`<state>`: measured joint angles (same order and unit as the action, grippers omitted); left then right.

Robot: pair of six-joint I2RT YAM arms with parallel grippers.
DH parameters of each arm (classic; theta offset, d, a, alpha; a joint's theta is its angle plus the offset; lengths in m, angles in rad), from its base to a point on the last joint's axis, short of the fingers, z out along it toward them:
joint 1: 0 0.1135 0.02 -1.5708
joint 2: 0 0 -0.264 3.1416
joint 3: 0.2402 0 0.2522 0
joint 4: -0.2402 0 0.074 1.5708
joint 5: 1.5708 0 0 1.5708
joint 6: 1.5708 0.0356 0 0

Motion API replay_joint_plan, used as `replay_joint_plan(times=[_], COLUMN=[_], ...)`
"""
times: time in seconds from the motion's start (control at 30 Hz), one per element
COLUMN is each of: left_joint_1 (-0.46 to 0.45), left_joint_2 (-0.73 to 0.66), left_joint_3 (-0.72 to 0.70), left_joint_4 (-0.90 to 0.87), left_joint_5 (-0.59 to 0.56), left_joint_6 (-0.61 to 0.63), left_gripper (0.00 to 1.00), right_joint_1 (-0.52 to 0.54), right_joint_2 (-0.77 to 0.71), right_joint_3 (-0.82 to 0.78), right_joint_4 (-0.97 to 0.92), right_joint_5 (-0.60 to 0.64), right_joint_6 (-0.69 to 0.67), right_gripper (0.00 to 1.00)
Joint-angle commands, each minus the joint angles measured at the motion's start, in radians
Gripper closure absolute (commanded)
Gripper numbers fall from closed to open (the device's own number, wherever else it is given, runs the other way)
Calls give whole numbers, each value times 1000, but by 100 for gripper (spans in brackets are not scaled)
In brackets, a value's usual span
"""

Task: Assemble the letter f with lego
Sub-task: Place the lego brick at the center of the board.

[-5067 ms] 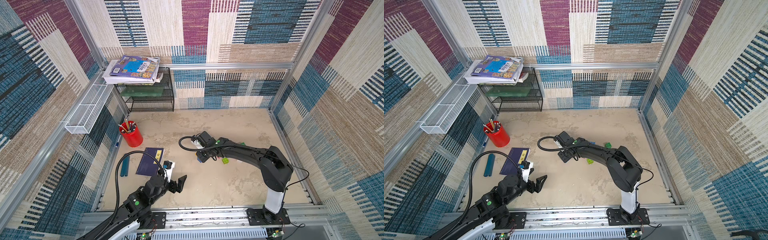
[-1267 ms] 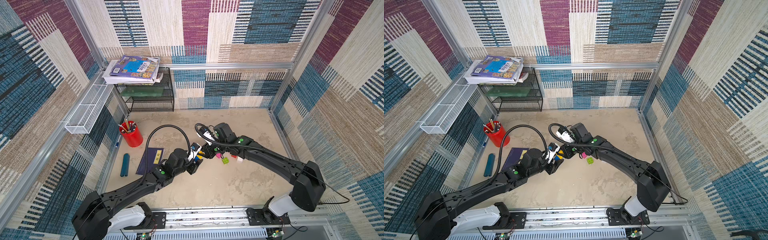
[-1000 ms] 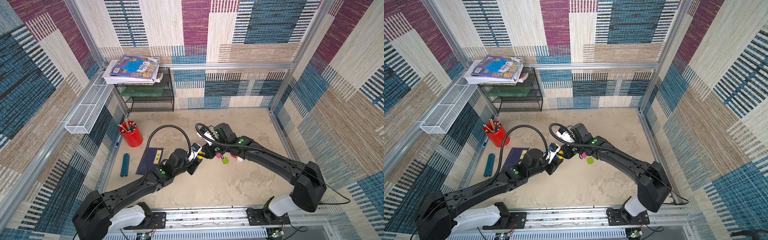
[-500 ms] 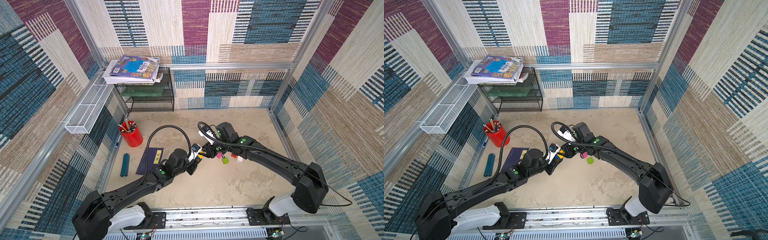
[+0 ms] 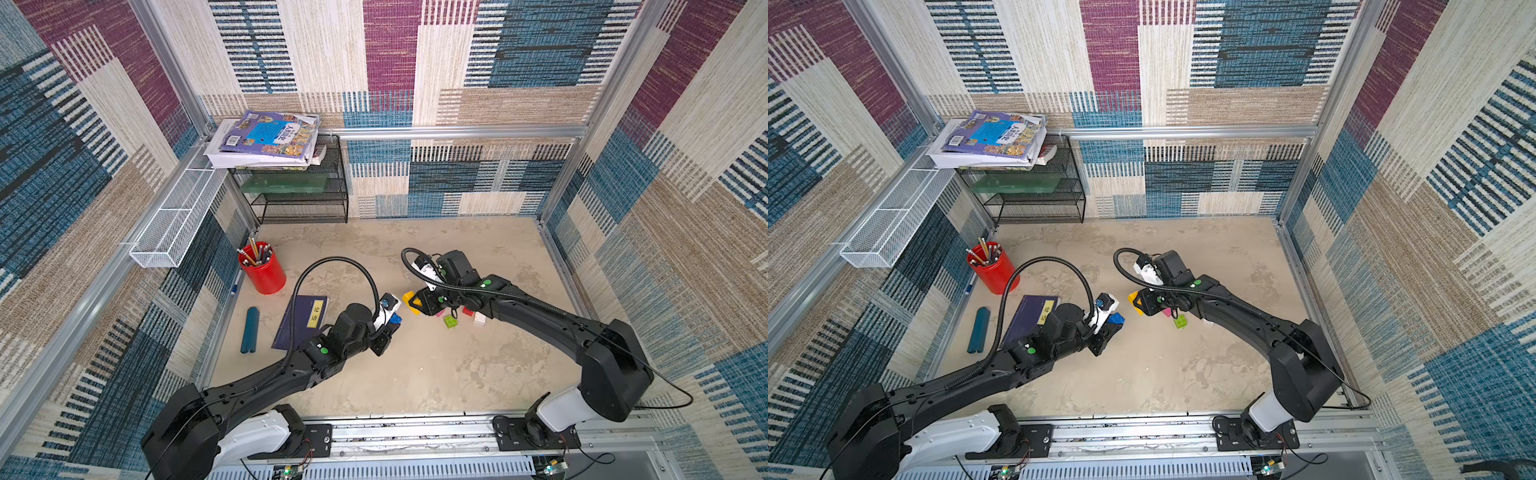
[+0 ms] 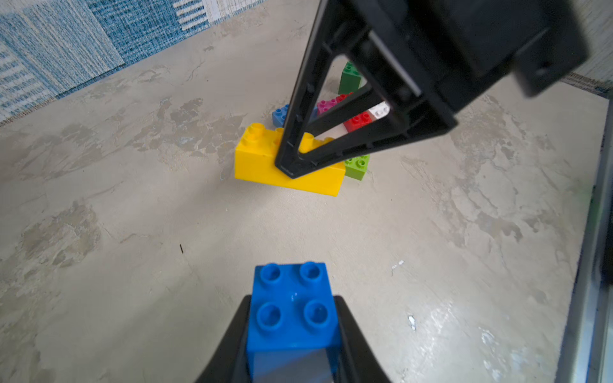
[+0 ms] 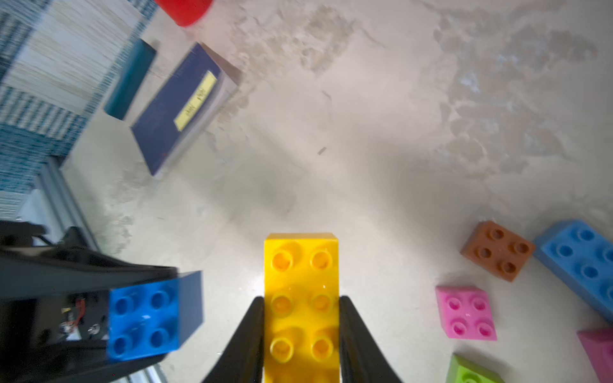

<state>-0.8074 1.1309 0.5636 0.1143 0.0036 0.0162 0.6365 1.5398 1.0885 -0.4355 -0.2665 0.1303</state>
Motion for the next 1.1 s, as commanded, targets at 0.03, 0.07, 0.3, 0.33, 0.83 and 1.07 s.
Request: replay_joint_plan(times=[0.03,0.07,0.3,0.33,0.83,1.07], left_joint_1=[1,1,1,1,1,1], left_joint_2=[29,39,122,140,478,551], left_joint_3=[-36,-43,-67,-67,16,57], left_joint_4=[121,138,259,273,478,486], left_joint_5=[-3,-4,-23,-24,-16,-7], left_joint_6=[-42,-46,-71,-72,-83,-78], left_gripper=[87,88,91,92,94,95], right_joint_1=[17,19,43,46,48,47], right_joint_2=[31,41,87,90,98,82], right_joint_3=[-52,-64,-128,-137,-205,-208], right_joint_4=[82,91,149,154,186,174], right_joint_5=[164,182,263,273,308,306], right_joint_6=[36,45,90,97,146,142], right_gripper=[68,67,67,67,61,50])
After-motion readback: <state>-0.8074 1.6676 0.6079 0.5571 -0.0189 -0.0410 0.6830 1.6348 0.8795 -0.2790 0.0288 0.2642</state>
